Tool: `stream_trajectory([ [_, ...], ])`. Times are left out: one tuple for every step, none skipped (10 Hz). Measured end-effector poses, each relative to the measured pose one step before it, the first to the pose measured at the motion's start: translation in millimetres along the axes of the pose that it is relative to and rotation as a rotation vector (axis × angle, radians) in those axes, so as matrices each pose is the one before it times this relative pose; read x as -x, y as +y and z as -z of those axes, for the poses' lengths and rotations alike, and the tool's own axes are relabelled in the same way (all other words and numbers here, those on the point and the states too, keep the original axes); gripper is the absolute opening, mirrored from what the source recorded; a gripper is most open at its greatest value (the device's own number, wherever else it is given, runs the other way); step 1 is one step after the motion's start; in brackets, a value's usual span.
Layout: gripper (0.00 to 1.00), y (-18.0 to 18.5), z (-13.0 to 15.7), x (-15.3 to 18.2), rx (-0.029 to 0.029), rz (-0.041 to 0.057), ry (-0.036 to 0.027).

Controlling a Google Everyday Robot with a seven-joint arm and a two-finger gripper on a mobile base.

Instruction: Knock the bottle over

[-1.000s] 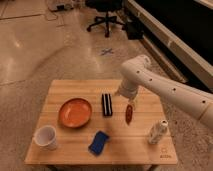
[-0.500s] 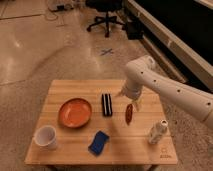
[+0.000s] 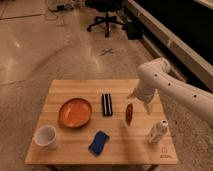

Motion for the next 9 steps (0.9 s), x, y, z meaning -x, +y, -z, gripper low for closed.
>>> stream_trajectory([
  [0.80,11.06,1.87,-3.85,0.00312,-0.02601,0.00385],
  [0.80,12.07,2.26,-3.28,0.00555,-0.02624,0.00380],
  [0.80,8.07,1.45,-0.77,0.00438,-0.01770,0.00040],
  [0.80,5.70,1.28,0.07,0.00333,-0.01227,-0.00020],
  [0.80,10.99,1.87,-0.24,0.00915,-0.02053,-0.00203],
  [0.80,9.95,2.04,-0.25,0.01106,-0.01564,-0.00157],
  [0.80,7.99,1.17,0.34,0.01052,-0.01029,-0.00135],
  [0.80,12.61,1.77,0.19,0.01661,-0.01559,-0.00055],
  [0.80,11.20,0.63,-0.96,0.01417,-0.01560,0.00005],
])
